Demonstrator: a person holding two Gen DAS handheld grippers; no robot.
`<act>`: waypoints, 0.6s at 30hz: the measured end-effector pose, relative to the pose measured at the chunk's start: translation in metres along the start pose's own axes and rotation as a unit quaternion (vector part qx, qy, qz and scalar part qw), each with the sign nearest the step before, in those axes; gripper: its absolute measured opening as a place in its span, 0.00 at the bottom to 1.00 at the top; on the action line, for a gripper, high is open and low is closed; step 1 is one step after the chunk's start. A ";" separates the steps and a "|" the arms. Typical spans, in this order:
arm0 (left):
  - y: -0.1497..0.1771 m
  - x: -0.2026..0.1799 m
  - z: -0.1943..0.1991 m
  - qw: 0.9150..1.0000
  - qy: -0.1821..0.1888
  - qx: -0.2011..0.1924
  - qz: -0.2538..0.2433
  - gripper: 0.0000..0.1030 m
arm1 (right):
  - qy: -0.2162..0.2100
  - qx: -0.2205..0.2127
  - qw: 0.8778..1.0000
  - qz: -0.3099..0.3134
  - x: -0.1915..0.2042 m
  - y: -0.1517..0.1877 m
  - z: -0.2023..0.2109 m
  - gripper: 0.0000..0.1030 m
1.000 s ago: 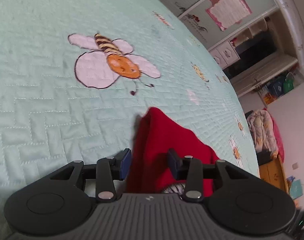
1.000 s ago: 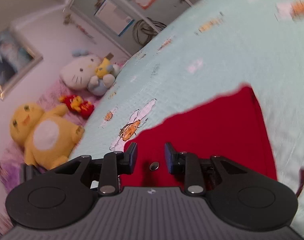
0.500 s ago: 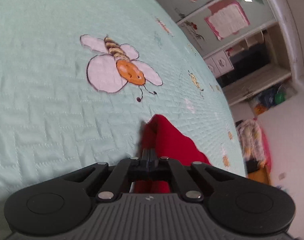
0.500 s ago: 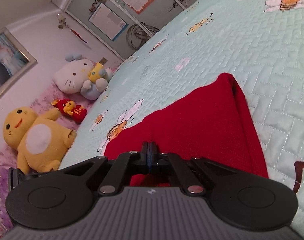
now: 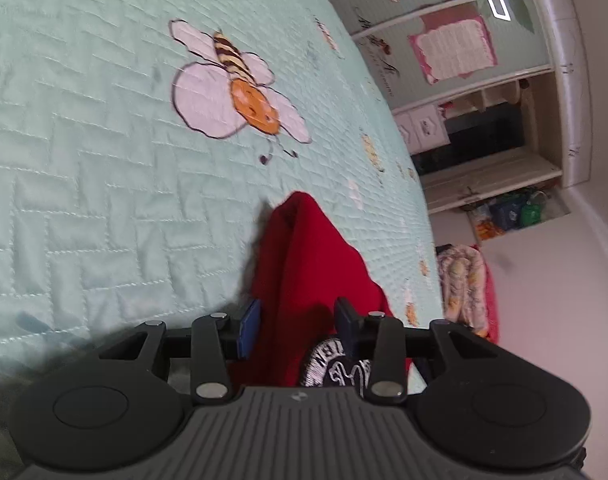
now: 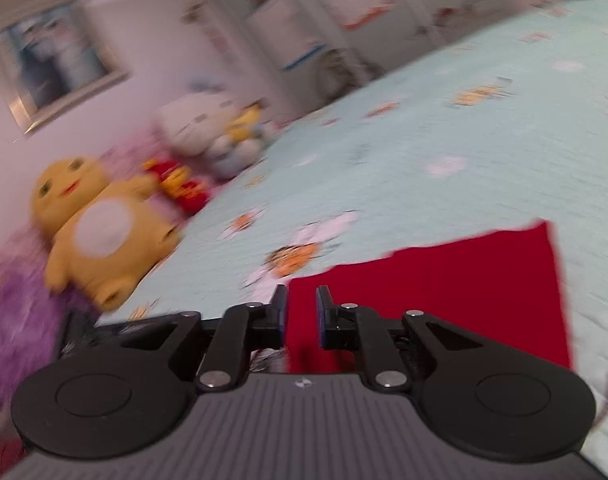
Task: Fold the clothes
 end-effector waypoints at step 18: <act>0.026 -0.050 -0.007 0.962 -0.113 -0.017 -0.247 0.05 | 0.072 -0.028 0.993 0.091 0.017 0.026 -0.020 0.06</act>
Point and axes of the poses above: each gripper's, at about its wrist camera, not at the fingertips, and z roughly against the way its jaws point, x to its left, y to its underside, the point moved 6 cm from there along -z, roughly the way its jaws point, and after that the axes turned 14 degrees about y, right-handed, at the moved point
